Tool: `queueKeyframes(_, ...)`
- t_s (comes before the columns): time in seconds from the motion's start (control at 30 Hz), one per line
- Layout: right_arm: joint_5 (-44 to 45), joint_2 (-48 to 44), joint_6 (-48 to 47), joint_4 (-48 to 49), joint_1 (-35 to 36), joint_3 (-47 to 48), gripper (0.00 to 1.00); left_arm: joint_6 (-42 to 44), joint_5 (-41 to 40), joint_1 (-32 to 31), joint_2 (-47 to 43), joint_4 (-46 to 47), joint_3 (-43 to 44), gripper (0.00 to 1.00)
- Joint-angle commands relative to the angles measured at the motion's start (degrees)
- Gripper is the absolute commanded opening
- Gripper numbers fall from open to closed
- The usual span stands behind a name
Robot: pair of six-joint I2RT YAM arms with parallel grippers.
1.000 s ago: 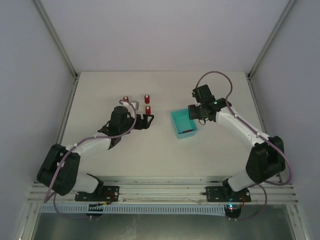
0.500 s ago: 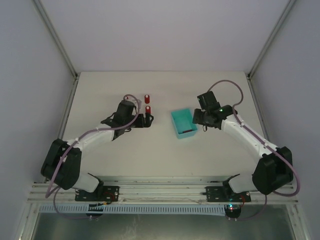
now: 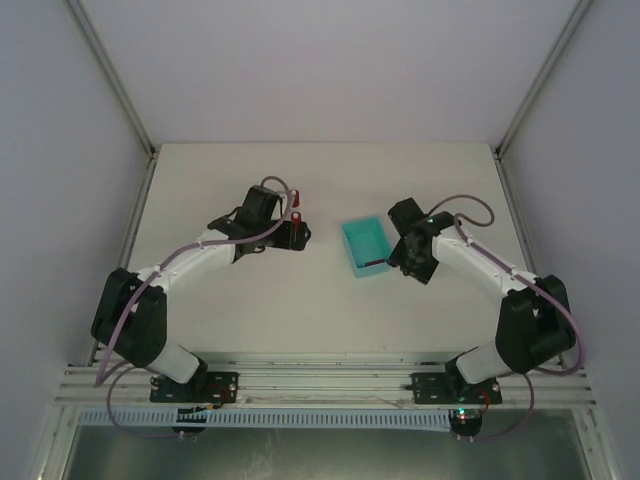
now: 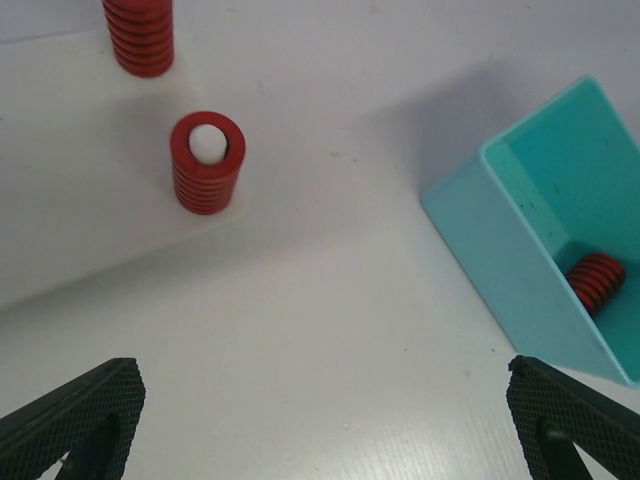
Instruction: Install the large spring
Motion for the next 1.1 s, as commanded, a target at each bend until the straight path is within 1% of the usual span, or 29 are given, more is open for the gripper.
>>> queueKeyframes(0.0, -3.03, 1.53, 12.81, -3.0, -0.39, 3.42, 0.63, 3.16, -2.49, 0.49, 2.09, -2.65, 4.0, 0.99)
queueKeyframes(0.1, -6.12, 3.8, 14.19, -1.99, -1.28, 6.95, 0.63, 3.51, -3.29, 0.47, 3.06, -4.23, 6.74, 0.99)
queueKeyframes(0.2, -9.4, 5.99, 17.77, -2.46, -1.66, 9.27, 0.62, 4.23, -3.84, 0.47, 3.45, -3.7, 8.16, 0.99)
queueKeyframes(0.27, -10.8, 6.51, 19.91, -2.04, -2.37, 8.87, 0.59, 4.85, -4.37, 0.44, 4.23, -3.95, 9.34, 0.99)
queueKeyframes(0.4, -14.64, 7.68, 24.27, 2.55, -3.71, 5.44, 0.55, 5.45, -4.69, 0.44, 5.39, -4.36, 11.76, 0.99)
queueKeyframes(0.5, -16.79, 9.61, 25.44, 2.64, -4.59, 5.17, 0.55, 5.52, -4.8, 0.56, 5.95, -4.37, 12.44, 0.99)
queueKeyframes(0.63, -17.03, 10.94, 20.83, 8.04, -5.7, 5.97, 0.54, 5.28, -4.59, 0.71, 7.23, -4.14, 12.77, 0.99)
queueKeyframes(0.7, -16.7, 12.65, 17.61, 8.04, -5.96, 8.39, 0.52, 5.27, -4.43, 0.76, 8.03, -4.17, 13.42, 0.99)
queueKeyframes(0.77, -16.37, 14.47, 14.21, 6.43, -6.34, 12.02, 0.46, 5.28, -4.75, 0.78, 9.2, -4.45, 14.6, 0.99)
queueKeyframes(0.83, -16.27, 16.81, 10.59, 3.22, -6.47, 14.68, 0.41, 5.28, -4.86, 1.05, 10.0, -4.52, 15.75, 0.99)
queueKeyframes(0.93, -16.57, 19.54, 7.62, -2.78, -7.37, 17.38, 0.34, 5.03, -4.27, 1.41, 11.48, -4.59, 17.54, 0.99)
queueKeyframes(1.07, -16.38, 19.88, 4.59, -2.36, -8.58, 16.93, 0.31, 4.91, -3.84, 1.46, 13.12, -4.81, 18.89, 0.99)
